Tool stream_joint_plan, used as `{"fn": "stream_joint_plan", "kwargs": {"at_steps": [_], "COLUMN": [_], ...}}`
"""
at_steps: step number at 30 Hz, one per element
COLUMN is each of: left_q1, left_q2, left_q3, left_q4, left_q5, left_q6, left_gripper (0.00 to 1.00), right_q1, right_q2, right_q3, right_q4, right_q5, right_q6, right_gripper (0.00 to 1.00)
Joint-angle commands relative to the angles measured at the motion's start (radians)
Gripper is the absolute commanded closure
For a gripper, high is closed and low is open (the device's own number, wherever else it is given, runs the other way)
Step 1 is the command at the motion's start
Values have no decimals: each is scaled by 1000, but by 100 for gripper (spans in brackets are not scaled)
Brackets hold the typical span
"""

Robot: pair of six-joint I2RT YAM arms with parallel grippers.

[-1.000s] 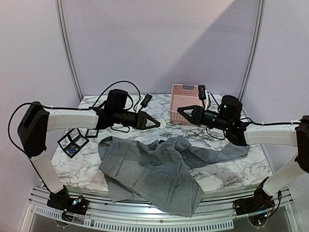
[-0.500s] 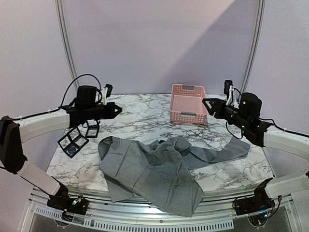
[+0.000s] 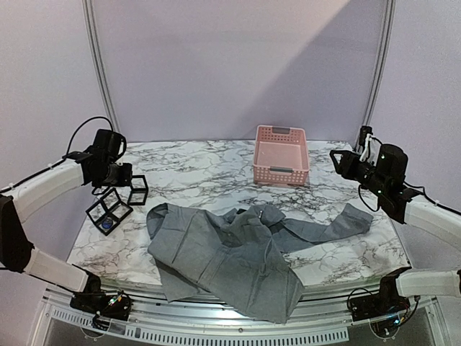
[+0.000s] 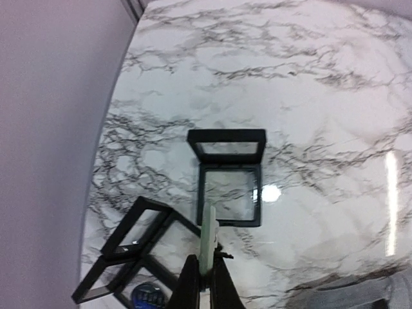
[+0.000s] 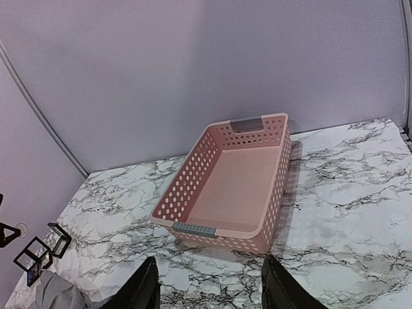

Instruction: Remove the brooch from the garment

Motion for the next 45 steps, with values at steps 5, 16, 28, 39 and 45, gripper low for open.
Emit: {"fn": "stream_joint_plan", "kwargs": {"at_steps": [5,16,28,39,45], "left_q1": [5,5,4,3,3], "left_q2": [117,257,324,346,375], "left_q3": [35,30,-1,-6,5], "left_q4": [-180,-175,-175,-184,-196], "left_q5": [-265,-277,-328,-319,-326], "left_q6": [163,164,137,130,129], "left_gripper": [100,100,100,100,100], "right_q1": [-16,-15,-17,-17,-17], "right_q2": [-25,-8,-26,-36,-45], "right_q3": [-17,-20,-34,-39,-42], "right_q4": [4,13,4,-4,-12], "right_q5": [-7,-8,10,15,17], "right_q6": [-26,-4,0,5,9], "right_gripper": [48,48,48,48,48]}}
